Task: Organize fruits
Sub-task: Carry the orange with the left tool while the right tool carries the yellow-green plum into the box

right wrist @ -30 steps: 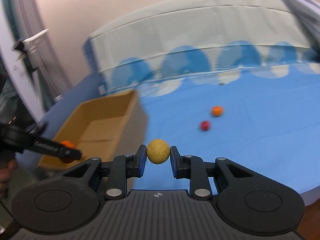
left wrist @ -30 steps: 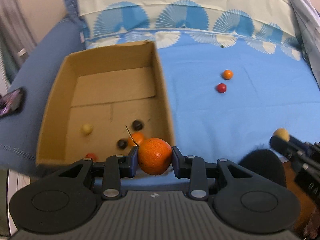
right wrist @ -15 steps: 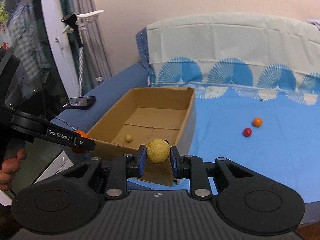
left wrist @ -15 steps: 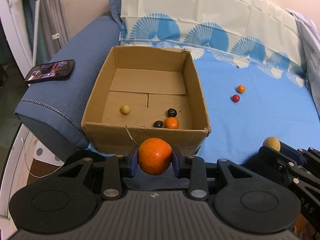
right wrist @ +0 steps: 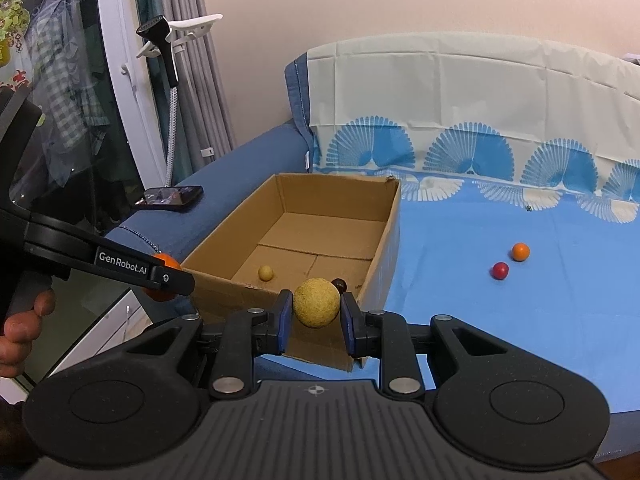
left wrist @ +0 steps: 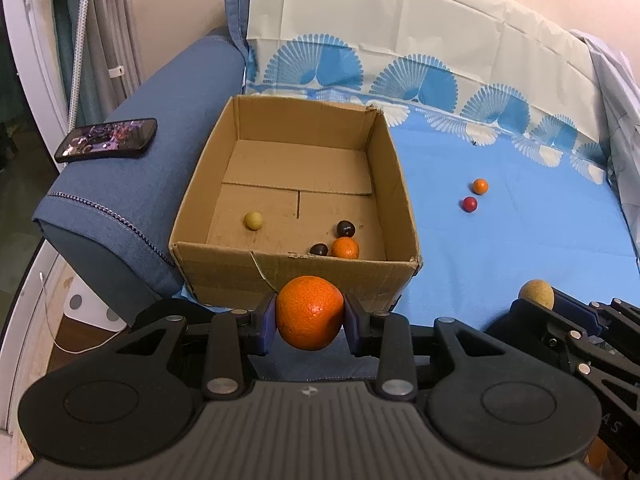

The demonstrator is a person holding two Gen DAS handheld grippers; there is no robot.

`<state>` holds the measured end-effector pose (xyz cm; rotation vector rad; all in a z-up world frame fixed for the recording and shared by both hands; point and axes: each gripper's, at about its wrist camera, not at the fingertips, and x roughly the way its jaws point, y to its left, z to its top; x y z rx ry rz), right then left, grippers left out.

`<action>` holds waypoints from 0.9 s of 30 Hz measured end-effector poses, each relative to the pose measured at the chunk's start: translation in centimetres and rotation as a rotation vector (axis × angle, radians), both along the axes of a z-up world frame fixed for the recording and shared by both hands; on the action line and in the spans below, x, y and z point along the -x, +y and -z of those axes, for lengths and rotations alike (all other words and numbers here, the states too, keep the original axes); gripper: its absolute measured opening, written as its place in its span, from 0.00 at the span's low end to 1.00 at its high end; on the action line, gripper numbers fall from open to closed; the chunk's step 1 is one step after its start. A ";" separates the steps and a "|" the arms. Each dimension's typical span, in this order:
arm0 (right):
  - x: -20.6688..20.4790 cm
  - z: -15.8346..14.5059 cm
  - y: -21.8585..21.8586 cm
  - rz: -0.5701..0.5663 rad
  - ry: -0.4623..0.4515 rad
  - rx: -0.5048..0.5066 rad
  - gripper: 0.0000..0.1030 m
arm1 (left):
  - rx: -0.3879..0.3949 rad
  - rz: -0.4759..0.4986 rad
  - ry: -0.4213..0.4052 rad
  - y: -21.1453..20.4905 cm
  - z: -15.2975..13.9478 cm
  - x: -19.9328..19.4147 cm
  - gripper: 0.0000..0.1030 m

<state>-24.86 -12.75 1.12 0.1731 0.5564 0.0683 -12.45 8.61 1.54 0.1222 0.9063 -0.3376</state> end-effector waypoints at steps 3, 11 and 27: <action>-0.4 0.3 -0.4 0.002 0.018 -0.007 0.26 | -0.005 0.003 0.014 -0.2 0.5 -0.5 0.37; -2.6 2.0 -0.9 0.003 0.086 -0.025 0.26 | -0.031 0.003 0.067 -0.7 2.2 -2.4 0.37; -10.7 3.9 -0.7 -0.030 0.153 -0.042 0.26 | -0.091 -0.032 0.114 -1.3 4.4 -10.4 0.37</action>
